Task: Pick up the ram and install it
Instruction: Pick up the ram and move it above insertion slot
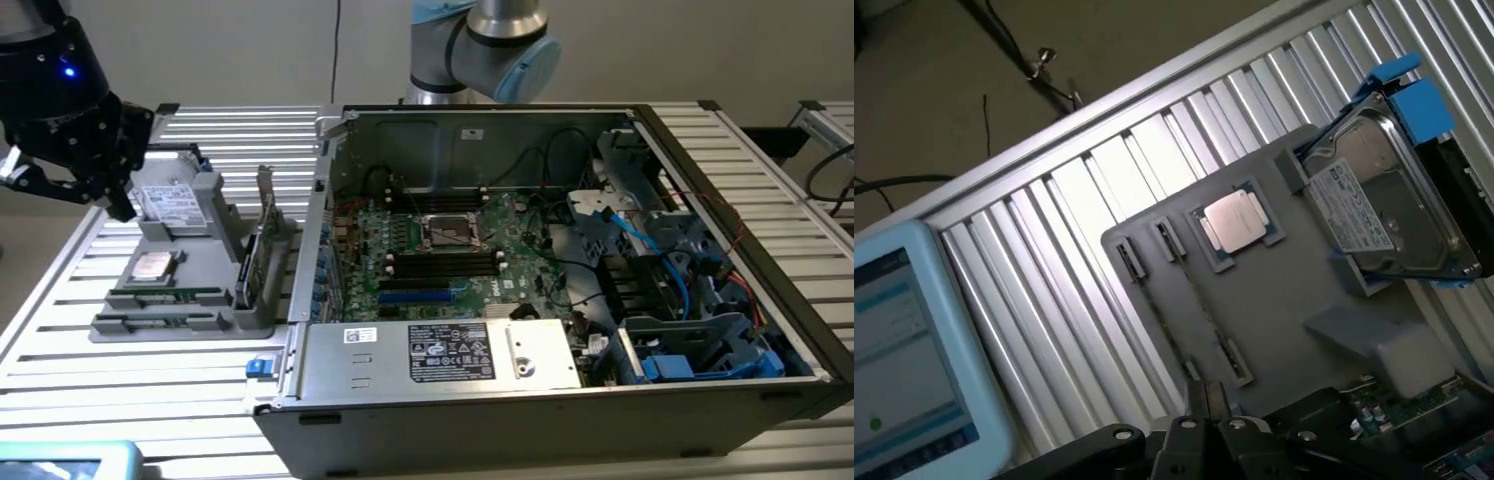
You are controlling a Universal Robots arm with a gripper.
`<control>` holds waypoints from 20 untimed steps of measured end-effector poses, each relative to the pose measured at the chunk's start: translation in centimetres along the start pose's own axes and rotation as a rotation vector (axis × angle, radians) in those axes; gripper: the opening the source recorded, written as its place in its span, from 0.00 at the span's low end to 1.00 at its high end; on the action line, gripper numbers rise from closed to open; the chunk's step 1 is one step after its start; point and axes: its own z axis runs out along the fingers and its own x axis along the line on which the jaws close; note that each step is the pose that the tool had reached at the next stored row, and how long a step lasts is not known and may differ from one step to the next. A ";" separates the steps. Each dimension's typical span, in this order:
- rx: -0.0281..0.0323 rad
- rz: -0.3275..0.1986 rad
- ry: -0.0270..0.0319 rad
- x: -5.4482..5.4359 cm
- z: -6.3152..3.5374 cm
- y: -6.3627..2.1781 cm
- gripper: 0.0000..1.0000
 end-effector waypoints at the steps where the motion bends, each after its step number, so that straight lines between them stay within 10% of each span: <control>1: 0.0003 -0.018 0.0007 0.0 0.00 0.00 0.11; 20: 0.0156 -0.363 0.0105 0.0 0.00 0.00 0.11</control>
